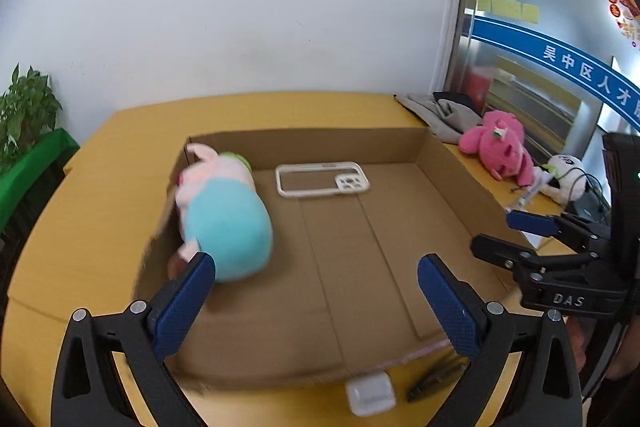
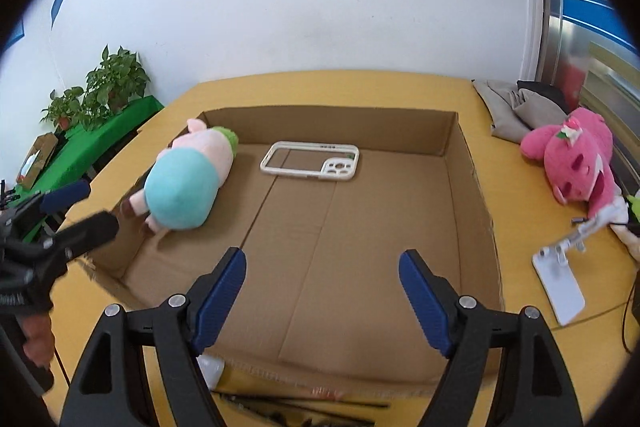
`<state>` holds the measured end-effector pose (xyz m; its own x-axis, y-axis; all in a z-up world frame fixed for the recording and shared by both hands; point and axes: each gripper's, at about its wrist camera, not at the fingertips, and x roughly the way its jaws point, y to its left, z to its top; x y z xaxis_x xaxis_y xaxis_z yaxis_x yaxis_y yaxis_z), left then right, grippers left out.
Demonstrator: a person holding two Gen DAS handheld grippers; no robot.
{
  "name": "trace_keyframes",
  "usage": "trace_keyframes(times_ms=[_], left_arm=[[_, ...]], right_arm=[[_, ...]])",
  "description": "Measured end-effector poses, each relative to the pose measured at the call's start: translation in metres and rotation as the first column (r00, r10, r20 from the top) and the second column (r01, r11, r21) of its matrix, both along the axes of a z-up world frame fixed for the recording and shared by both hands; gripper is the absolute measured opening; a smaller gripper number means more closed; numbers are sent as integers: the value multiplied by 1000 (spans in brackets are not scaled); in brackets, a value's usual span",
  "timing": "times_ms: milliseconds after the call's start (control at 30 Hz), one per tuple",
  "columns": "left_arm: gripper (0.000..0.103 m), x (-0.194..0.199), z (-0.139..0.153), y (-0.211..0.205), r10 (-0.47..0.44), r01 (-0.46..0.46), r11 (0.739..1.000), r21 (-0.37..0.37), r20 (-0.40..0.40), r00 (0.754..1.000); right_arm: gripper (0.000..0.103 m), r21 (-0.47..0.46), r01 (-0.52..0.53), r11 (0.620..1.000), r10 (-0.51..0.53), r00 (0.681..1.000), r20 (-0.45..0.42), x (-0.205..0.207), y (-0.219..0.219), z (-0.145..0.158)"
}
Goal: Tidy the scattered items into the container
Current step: 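Open the right gripper to release the phone case and withdraw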
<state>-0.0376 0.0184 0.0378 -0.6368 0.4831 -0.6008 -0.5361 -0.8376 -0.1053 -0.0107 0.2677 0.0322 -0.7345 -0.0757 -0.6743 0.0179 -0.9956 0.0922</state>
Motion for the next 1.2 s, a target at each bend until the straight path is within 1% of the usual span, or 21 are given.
trace_keyframes(times_ms=[33,100,200,333,433,500,633,767,900,967,1033,1200], left_arm=[[103,14,0,-2,-9,9,1000,12,7,1000],[103,22,-10,5,-26,26,999,23,17,1000],[103,37,-21,12,-31,31,1000,2,17,999],[103,50,-19,7,-37,36,998,43,19,999],[103,61,-15,4,-22,22,999,42,-4,1000],[103,67,-15,-1,-23,23,998,56,-9,1000],[103,79,-23,-8,5,-4,998,64,-21,1000],[103,93,-41,-12,8,-8,996,84,-3,1000],[103,106,-65,-8,-23,22,998,53,20,1000],[103,109,-76,-4,-38,36,999,38,45,998],[103,110,-84,-2,-50,47,998,48,75,996],[103,102,-94,6,-66,58,996,60,122,990]], right_arm=[[79,5,-3,1000,3,1000,3,7,-1,-2],[79,20,-3,1000,3,1000,4,20,-6,-3],[79,30,-11,999,11,1000,9,36,-9,-3],[79,41,-26,999,26,1000,0,56,-13,-3],[79,36,-24,999,24,1000,-6,67,-15,-1],[79,37,-24,999,25,1000,-15,76,-18,0],[79,41,-33,999,34,999,-35,91,-24,-5],[79,34,-54,998,55,998,-35,109,-29,-21],[79,29,-57,998,57,998,6,124,-28,-49],[79,13,-45,999,44,998,45,128,-23,-63],[79,-9,-29,1000,30,997,76,132,-14,-75],[79,-46,4,999,1,993,115,131,10,-88]])
